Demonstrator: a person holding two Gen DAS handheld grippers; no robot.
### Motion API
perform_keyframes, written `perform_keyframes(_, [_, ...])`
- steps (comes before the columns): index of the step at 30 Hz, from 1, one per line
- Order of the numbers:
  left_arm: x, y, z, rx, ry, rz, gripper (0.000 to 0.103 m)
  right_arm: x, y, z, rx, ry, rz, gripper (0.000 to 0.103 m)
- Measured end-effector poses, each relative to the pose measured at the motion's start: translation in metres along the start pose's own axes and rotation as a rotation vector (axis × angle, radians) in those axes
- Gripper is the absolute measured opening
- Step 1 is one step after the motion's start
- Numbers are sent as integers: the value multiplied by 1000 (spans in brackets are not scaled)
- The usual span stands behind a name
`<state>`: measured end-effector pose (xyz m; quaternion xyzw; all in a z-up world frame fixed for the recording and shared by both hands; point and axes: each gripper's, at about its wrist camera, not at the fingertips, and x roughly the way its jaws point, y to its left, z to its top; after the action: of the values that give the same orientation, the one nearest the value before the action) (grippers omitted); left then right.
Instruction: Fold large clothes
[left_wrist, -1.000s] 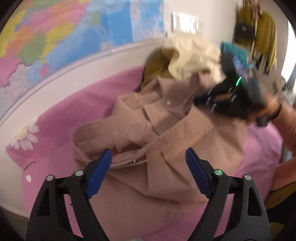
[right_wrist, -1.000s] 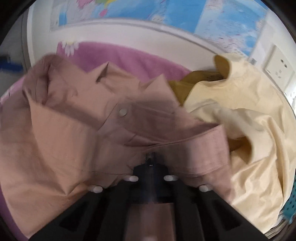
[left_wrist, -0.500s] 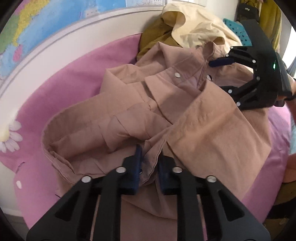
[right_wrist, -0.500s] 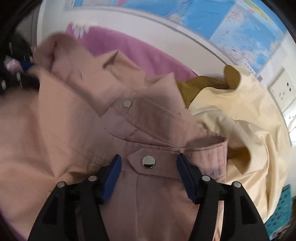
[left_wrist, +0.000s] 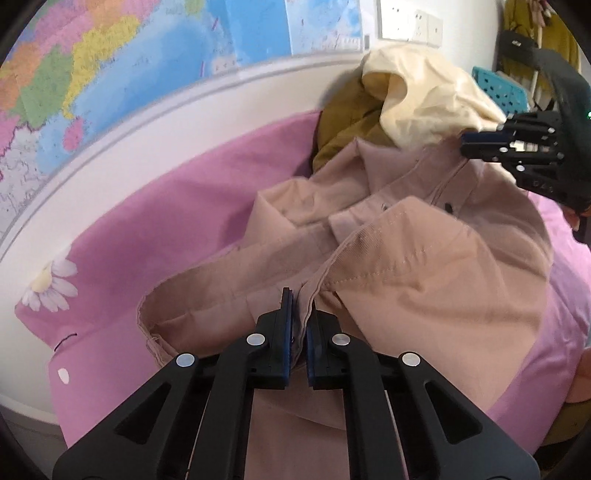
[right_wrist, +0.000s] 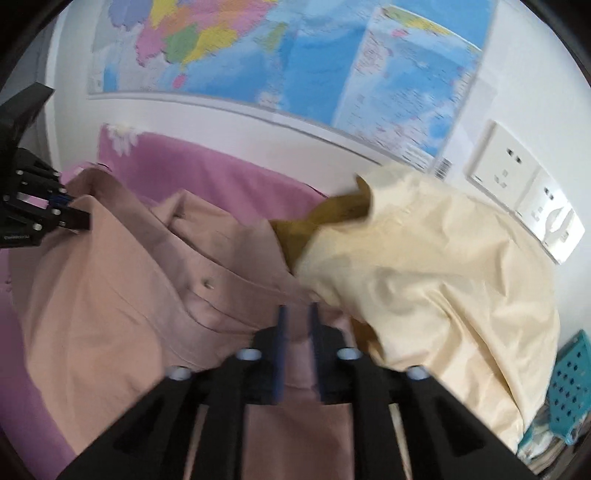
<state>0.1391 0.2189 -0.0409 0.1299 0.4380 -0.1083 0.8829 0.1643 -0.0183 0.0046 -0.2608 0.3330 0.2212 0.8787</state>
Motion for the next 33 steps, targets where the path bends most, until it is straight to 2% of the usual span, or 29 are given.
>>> perform_keyframes(1, [2, 1, -2, -1, 6, 1, 6, -4, -4, -7, 2, 7, -15, 39])
perform_keyframes(4, [11, 2, -2, -8, 15, 4, 6, 6, -6, -22, 19, 52, -21, 51])
perform_keyframes(6, [13, 3, -1, -12, 15, 1, 6, 15, -2, -27, 5, 74, -46, 56])
perform_keyframes(7, [13, 3, -1, -12, 16, 2, 6, 23, 2, -29, 1, 81, -49, 54])
perform_keyframes(8, [14, 3, -1, -14, 16, 3, 6, 26, 2, -29, 10, 83, -41, 46])
perform_keyframes(9, [14, 3, 0, -14, 15, 4, 6, 30, 0, -29, 26, 90, -19, 29])
perform_keyframes(10, [14, 3, 0, -16, 16, 7, 6, 31, -2, -29, 39, 91, -7, 21])
perform_keyframes(11, [13, 2, 1, -18, 13, 11, 6, 26, -6, -27, 55, 73, 0, 17])
perform_keyframes(14, [1, 5, 4, -30, -17, 2, 6, -7, -37, -20, 197, -22, 99, 11])
perform_keyframes(15, [-4, 8, 7, -36, -36, 4, 6, -23, -56, -17, 274, -78, 136, 10])
perform_keyframes(17, [-10, 14, 16, -52, -71, 14, 7, -35, -81, -18, 379, -137, 168, 10])
perform_keyframes(19, [-6, 21, 26, -82, -81, -1, 7, -28, -97, -19, 444, -135, 176, 10])
perform_keyframes(21, [13, 20, 34, -77, -38, 15, 11, -3, -96, -22, 473, -65, 172, 10])
perform_keyframes(23, [41, 24, 37, -116, 50, 31, 14, 11, -89, -27, 473, -18, 158, 16])
perform_keyframes(25, [71, 25, 35, -135, 134, 35, 15, 15, -85, -28, 463, -17, 133, 20])
perform_keyframes(27, [78, 23, 34, -134, 142, 47, 16, 6, -80, -28, 446, -38, 128, 30])
perform_keyframes(29, [74, 24, 35, -144, 123, 45, 19, -9, -77, -27, 432, -74, 87, 42])
perform_keyframes(30, [68, 26, 36, -153, 106, 52, 26, -26, -75, -27, 424, -114, 61, 47])
perform_keyframes(31, [65, 29, 35, -167, 97, 57, 31, -37, -72, -28, 416, -142, 65, 47])
perform_keyframes(32, [63, 33, 35, -183, 92, 62, 41, -44, -68, -28, 401, -167, 85, 47])
perform_keyframes(33, [60, 38, 35, -206, 84, 65, 45, -56, -59, -29, 365, -198, 101, 47])
